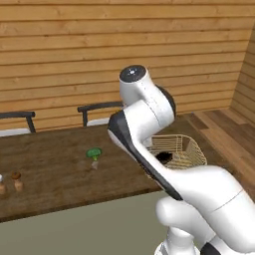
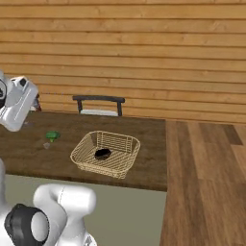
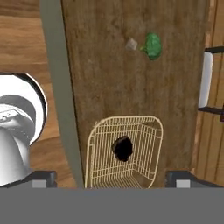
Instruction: Open the cabinet, pick up the bread from the cabinet and place it in the basket. Then move the basket to the dining counter.
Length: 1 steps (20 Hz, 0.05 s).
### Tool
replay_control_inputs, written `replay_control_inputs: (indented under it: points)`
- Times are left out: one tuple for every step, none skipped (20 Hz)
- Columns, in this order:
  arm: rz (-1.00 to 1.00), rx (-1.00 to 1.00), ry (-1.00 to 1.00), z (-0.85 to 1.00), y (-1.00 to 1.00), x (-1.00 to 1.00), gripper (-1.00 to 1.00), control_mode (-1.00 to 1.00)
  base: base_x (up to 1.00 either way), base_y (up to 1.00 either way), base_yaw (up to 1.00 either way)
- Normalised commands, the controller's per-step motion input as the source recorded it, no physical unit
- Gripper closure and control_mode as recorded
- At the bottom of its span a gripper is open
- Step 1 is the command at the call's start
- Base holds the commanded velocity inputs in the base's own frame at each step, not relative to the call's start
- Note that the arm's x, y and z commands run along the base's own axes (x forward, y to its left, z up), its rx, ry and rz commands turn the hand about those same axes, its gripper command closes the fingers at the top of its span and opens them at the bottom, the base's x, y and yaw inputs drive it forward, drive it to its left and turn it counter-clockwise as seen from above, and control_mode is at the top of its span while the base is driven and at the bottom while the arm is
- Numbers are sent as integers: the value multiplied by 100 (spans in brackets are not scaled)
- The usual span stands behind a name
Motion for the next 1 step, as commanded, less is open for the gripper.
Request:
replay_control_inputs:
  points:
    - [7, 0, -11, 0, 92, 0, -100, -100, 0, 0, 0]
